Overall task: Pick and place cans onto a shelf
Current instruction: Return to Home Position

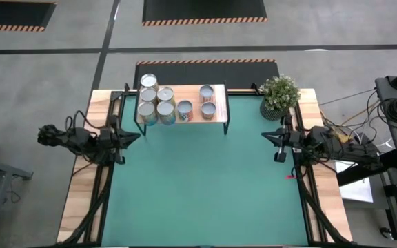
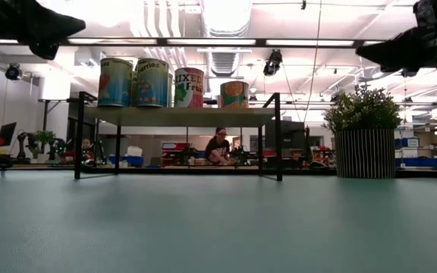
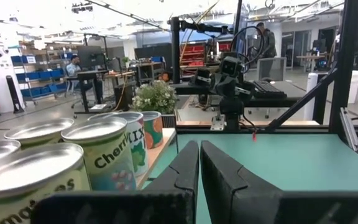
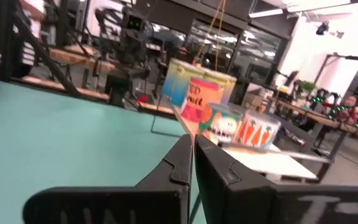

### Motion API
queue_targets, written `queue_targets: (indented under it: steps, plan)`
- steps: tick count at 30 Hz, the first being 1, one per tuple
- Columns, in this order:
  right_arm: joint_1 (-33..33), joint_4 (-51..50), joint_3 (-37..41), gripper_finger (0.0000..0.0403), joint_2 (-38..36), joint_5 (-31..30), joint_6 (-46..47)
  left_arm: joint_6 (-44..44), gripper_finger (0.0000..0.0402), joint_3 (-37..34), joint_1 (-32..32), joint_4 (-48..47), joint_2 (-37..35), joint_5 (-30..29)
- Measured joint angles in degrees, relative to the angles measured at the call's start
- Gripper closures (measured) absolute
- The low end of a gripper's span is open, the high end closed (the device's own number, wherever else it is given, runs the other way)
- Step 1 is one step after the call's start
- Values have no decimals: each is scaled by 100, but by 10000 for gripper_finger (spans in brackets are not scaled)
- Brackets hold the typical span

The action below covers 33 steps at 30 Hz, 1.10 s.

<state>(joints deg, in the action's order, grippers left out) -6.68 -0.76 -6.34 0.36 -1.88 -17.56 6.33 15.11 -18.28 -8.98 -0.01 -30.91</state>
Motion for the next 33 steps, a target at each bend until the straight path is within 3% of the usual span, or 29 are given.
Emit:
queue_targets:
  steps: [6,33]
  plan:
    - [-2,165,353,394,-2,-557,13,-153,402,-144,0,21,0,-1]
    - [0,289,563,394,17,-567,209,-779,402,-1022,0,348,0,56]
